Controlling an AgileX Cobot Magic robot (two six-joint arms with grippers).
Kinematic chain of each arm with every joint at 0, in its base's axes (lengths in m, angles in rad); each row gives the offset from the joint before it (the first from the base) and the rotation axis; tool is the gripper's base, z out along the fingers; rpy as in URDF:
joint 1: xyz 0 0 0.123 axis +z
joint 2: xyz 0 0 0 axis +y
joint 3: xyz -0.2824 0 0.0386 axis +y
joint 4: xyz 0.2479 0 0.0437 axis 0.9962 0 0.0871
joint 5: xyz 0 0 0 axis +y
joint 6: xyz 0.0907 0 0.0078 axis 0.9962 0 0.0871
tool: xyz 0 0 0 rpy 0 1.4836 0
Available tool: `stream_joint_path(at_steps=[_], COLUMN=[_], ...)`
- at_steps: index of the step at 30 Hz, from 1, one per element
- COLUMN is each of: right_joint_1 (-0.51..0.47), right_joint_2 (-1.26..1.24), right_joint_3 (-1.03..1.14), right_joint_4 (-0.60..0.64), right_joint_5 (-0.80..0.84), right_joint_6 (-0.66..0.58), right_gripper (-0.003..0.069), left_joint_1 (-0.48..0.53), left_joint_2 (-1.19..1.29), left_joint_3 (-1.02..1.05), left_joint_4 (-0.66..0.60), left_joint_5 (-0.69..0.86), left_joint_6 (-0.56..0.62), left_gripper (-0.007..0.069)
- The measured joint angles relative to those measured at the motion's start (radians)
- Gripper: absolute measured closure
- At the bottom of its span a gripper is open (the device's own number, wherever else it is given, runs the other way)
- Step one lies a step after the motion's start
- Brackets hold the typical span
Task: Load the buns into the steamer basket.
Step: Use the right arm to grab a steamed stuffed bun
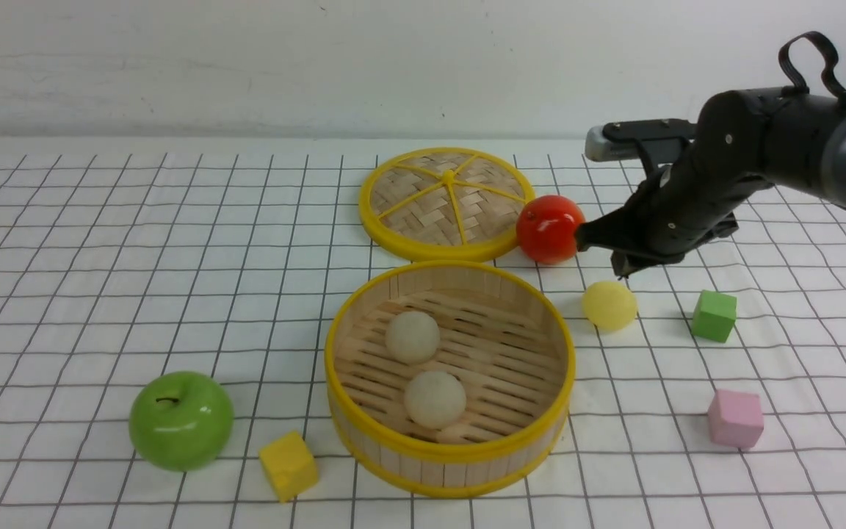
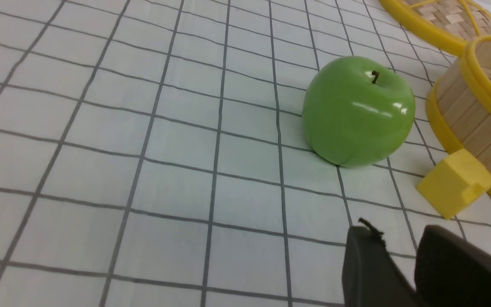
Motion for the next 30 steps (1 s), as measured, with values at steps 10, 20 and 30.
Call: stream_joint_path(at_steps=[10,20,30], right_joint_1=[0.000,0.000,0.000], right_joint_2=[0.025,0.067,0.062], right_joint_3=[-0.002,-0.003,-0.005], right_joint_4=[-0.025,-0.024,0.000], right_joint_5=[-0.019,-0.012,0.001], right_joint_6=[0.051,0.052,0.053], right_gripper=[0.0364,0.0511,0.0671], left_joint_1=[0.000,0.000,0.000], left_joint_2=[0.000,0.000,0.000], left_joint_3=[0.000,0.000,0.000], left_joint_4=[0.000,0.000,0.000], left_joint_5=[0.000,0.000,0.000], left_joint_6=[0.000,0.000,0.000], left_gripper=[0.0441,0.0438,0.0423])
